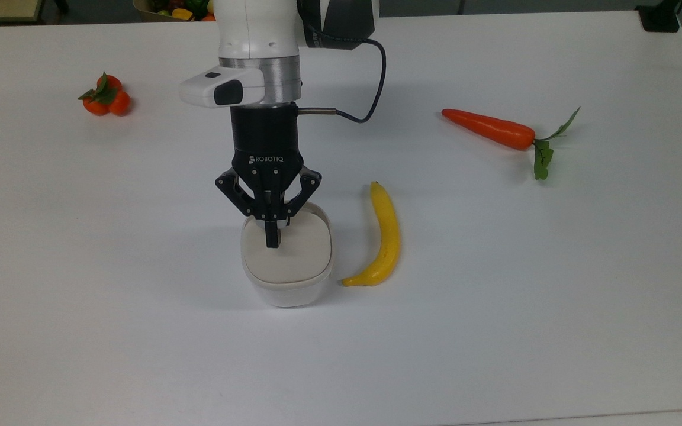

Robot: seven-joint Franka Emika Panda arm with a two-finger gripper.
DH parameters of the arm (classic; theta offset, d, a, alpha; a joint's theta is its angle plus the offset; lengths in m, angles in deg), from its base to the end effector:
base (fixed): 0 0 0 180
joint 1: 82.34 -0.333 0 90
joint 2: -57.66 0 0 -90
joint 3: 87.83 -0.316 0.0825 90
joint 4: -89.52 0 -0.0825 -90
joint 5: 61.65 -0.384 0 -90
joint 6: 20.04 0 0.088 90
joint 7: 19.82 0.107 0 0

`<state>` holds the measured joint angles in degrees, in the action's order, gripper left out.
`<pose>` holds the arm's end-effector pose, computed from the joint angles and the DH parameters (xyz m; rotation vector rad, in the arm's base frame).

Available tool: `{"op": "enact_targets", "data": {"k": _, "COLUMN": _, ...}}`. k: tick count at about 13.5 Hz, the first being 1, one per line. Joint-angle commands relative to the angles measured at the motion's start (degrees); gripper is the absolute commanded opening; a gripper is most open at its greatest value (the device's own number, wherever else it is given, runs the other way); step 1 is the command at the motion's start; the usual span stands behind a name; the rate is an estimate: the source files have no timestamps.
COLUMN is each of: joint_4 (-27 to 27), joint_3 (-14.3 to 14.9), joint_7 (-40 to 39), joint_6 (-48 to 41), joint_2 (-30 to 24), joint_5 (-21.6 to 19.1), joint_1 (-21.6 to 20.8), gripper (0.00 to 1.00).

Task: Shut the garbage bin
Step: 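Push the raised lid down onto the bin rim with the gripper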

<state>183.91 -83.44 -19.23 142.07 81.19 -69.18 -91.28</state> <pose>0.7146 0.0589 0.4680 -2.8264 0.0294 -1.1440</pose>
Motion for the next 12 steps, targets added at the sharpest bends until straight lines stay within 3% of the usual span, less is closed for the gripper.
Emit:
{"op": "enact_targets", "data": {"k": 1, "joint_4": 3.7, "joint_3": 0.09, "joint_7": -1.19, "joint_6": -8.28, "joint_2": -4.72, "joint_5": 0.06, "joint_1": 0.15, "gripper": 0.0}}
{"op": "enact_targets", "data": {"k": 12, "joint_4": 6.6, "joint_3": 0.09, "joint_7": -4.37, "joint_6": -14.02, "joint_2": -4.72, "joint_5": 0.23, "joint_1": 0.24, "gripper": 0.0}}
